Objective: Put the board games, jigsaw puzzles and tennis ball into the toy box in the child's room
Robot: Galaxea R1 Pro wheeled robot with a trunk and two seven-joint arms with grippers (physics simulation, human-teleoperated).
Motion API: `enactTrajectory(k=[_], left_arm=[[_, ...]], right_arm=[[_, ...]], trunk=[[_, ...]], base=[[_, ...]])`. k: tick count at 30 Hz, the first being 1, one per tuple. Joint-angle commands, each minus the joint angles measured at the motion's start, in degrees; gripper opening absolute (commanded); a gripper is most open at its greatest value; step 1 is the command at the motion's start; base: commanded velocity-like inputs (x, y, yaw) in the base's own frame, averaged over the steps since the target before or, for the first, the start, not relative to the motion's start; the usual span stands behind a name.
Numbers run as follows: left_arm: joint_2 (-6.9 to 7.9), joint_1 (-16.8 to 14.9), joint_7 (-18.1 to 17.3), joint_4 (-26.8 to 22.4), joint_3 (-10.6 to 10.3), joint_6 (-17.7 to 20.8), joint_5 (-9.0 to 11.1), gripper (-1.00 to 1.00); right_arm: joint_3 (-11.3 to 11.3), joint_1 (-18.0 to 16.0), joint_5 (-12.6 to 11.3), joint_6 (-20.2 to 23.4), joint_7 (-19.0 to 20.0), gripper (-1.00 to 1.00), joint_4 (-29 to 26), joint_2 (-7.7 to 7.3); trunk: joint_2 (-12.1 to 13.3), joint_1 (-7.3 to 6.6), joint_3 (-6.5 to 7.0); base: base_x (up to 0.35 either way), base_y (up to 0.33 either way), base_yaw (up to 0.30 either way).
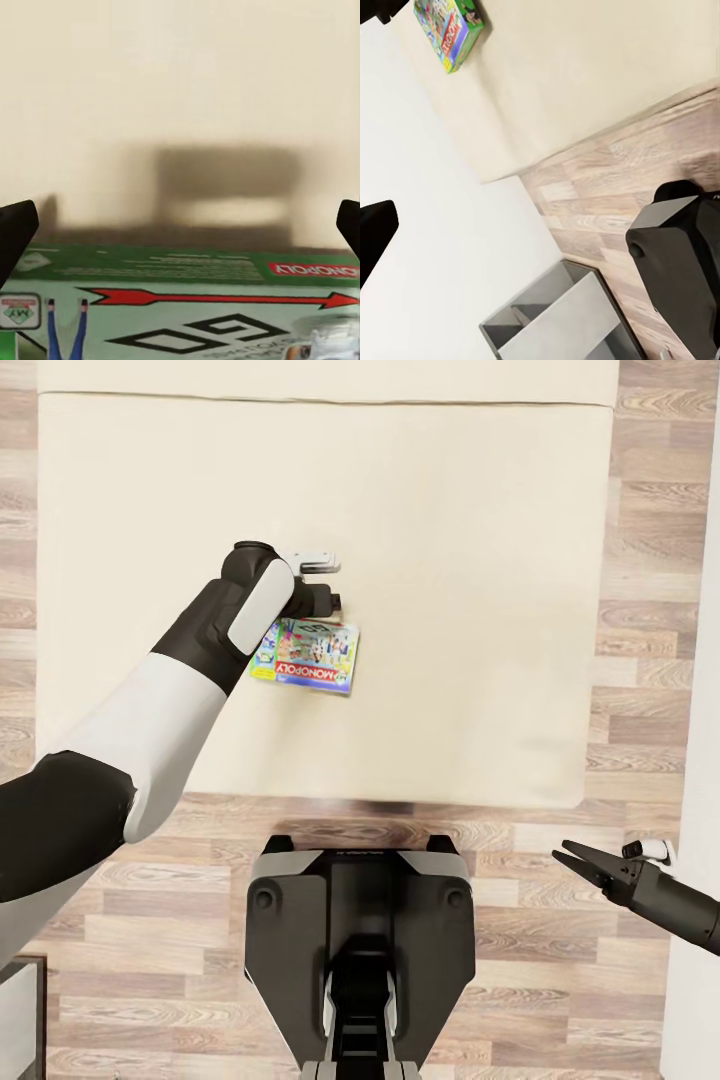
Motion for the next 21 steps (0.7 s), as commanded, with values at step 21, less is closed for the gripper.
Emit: enactTrajectory(k=[21], left_arm=[[0.01,-0.03,0.53,-0.04,-0.19,0.03,0.42,1.0]], right_arm=[[-0.05,0.0,0.2,0.2,0.33,1.0,0.0,0.0]], trunk=[[-0.09,0.03,-0.05]], base=[[-0.137,-0.012,0.0]])
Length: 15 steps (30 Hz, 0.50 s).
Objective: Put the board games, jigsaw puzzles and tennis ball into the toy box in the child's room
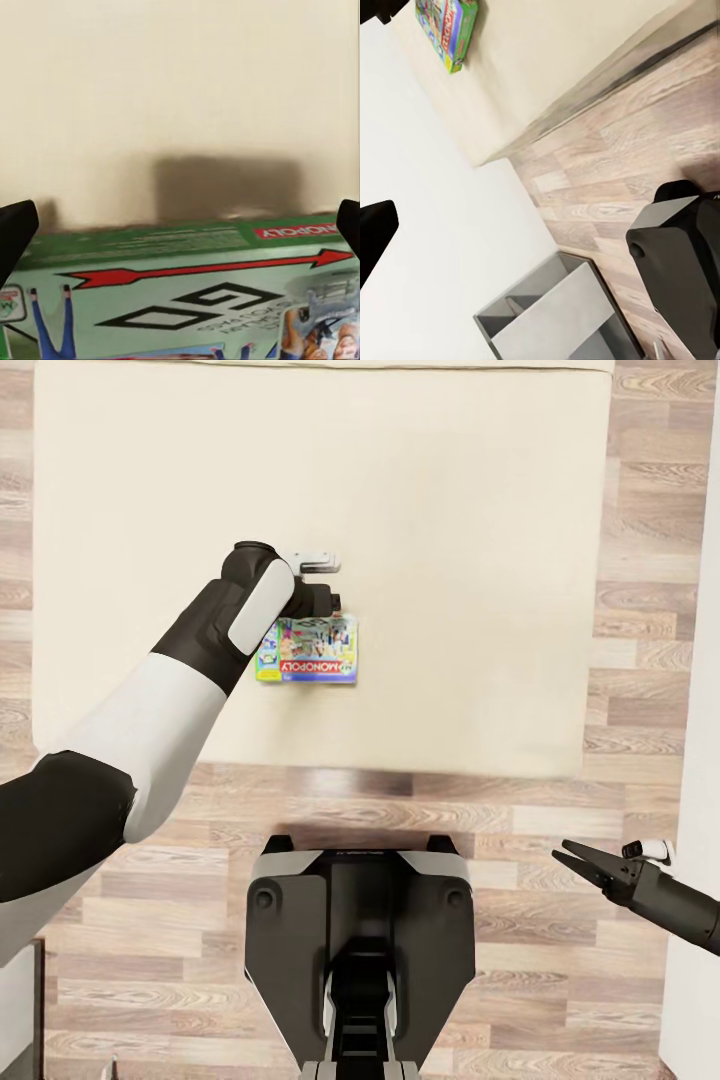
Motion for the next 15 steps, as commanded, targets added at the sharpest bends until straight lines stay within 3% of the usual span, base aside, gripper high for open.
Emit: enactTrajectory(k=[1,15], left_arm=[[0.03,-0.03,0.56,-0.04,-0.17,0.08,0.58,1.0],[0.03,-0.03,0.62,-0.04,-1.24,0.08,0.45,1.0]], right_arm=[[-0.04,-0.02,0.19,0.2,0.3,1.0,0.0,-0.01],[-0.04,-0.02,0.21,0.2,0.3,1.0,0.0,-0.01]], trunk=[[-0.09,0.03,-0.06],[-0.09,0.03,-0.06]], base=[[-0.056,-0.013,0.0],[-0.142,-0.009,0.0]])
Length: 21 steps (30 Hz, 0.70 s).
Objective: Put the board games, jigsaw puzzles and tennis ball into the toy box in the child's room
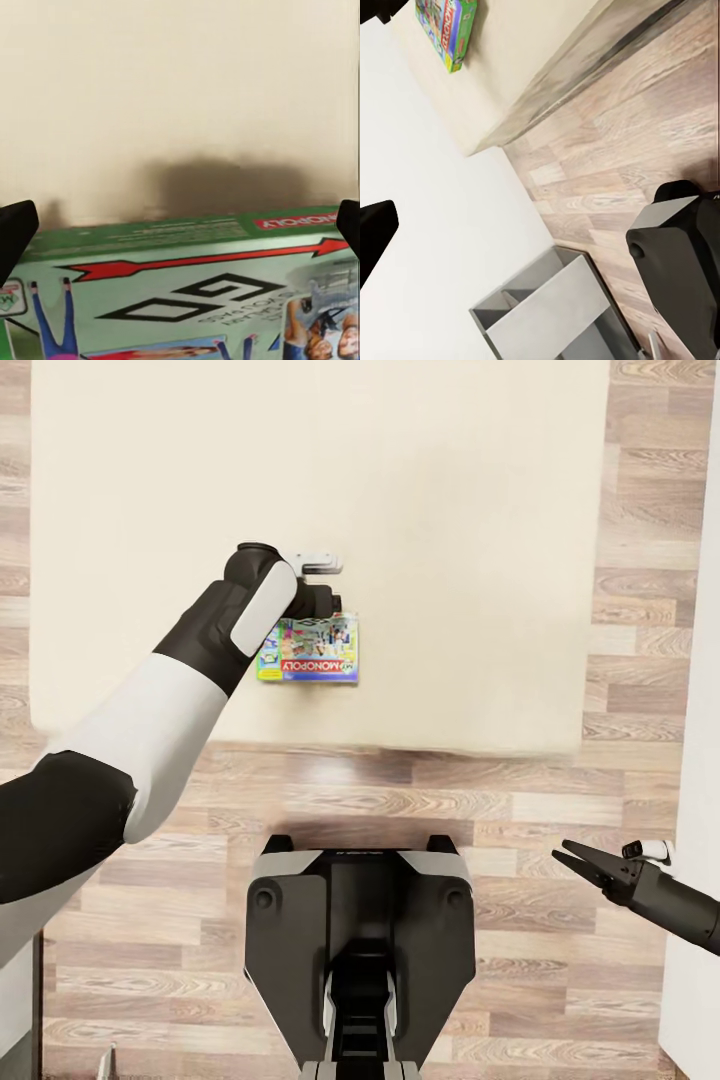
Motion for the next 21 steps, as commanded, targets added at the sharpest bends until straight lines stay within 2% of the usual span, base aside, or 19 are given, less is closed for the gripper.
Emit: enactTrajectory(k=[1,21], left_arm=[[0.03,-0.02,0.55,-0.03,-0.22,0.08,0.62,1.0],[0.03,0.05,0.55,-0.03,-0.3,-0.01,0.6,1.0]], right_arm=[[-0.04,-0.03,0.2,0.2,0.29,1.0,0.0,-0.01],[-0.04,-0.02,0.2,0.2,0.29,1.0,0.0,-0.02]], trunk=[[-0.1,0.01,-0.06],[-0.1,0.01,-0.06]], base=[[-0.231,-0.07,0.0],[-0.175,-0.03,0.0]])
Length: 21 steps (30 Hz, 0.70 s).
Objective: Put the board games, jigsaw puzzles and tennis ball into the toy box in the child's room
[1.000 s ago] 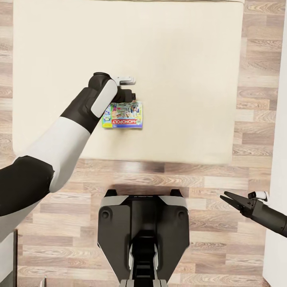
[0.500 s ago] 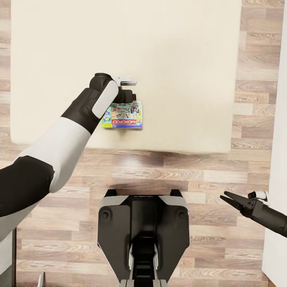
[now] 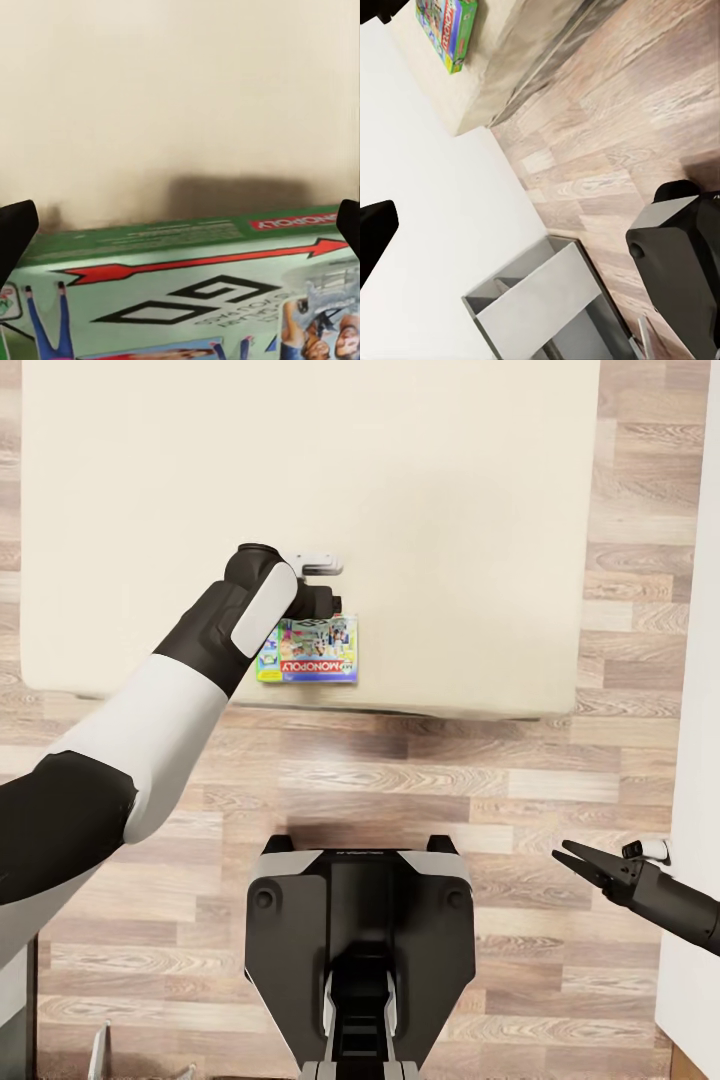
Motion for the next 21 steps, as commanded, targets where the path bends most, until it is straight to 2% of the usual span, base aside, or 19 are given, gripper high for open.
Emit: enactTrajectory(k=[1,21], left_arm=[[0.03,-0.03,0.55,-0.04,-0.17,0.08,0.61,1.0],[0.03,-0.03,0.55,-0.04,-0.16,0.08,0.47,1.0]], right_arm=[[-0.04,-0.03,0.21,0.2,0.3,1.0,0.0,0.0],[-0.04,0.0,0.13,0.2,0.39,1.0,0.0,0.01]], trunk=[[-0.1,0.03,-0.06],[-0.1,0.03,-0.06]], base=[[-0.085,-0.002,0.0],[-0.096,0.0,0.0]])
